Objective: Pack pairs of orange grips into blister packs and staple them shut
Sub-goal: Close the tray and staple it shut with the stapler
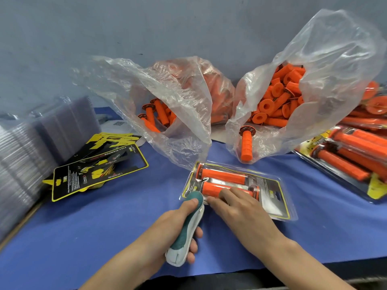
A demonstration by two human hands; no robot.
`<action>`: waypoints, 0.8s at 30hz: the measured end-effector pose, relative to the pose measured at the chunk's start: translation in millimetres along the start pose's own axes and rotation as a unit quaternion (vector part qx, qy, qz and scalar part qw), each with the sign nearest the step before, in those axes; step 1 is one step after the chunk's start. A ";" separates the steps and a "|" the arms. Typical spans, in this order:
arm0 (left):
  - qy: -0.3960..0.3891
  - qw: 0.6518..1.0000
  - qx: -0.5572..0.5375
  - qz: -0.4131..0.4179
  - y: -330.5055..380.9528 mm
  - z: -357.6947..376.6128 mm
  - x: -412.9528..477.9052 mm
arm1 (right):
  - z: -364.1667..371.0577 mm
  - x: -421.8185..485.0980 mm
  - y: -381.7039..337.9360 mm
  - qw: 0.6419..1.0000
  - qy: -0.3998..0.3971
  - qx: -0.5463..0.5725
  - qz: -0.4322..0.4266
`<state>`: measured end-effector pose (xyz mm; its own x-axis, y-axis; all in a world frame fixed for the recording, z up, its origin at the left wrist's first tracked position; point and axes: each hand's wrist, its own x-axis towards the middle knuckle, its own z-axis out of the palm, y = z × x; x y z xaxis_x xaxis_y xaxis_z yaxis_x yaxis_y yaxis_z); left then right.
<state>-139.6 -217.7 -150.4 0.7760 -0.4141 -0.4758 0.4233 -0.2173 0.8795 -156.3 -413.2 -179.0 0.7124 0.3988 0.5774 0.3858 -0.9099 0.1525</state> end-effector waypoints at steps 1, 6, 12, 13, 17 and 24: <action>0.001 1.000 -0.005 0.004 1.3 1.4 1.7 | -1.0 0.4 0.2 1.000 0.000 0.008 -0.002; -0.001 1.000 -0.027 0.008 8.5 9.6 9.8 | 0.1 0.3 -2.8 0.998 -0.012 0.063 -0.004; -0.029 0.998 -0.053 0.007 11.2 10.2 14.7 | 1.4 -9.8 6.2 0.988 -0.044 0.149 0.001; -0.033 0.998 -0.060 0.007 10.7 10.7 15.2 | 1.3 -9.8 6.9 0.988 -0.039 0.149 0.002; -0.047 0.996 -0.072 0.004 10.8 13.6 17.1 | 2.3 -8.9 5.9 0.989 -0.010 0.143 -0.021; -0.037 0.997 -0.064 0.002 11.3 14.8 18.3 | 5.7 -10.9 6.8 0.993 -0.016 0.112 -0.030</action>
<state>-127.5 -240.8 -149.0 0.7431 -0.4798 -0.4664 0.4805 -0.1025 0.8710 -158.1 -423.1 -188.8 0.7010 0.4583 0.5463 0.5467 -0.8373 0.0009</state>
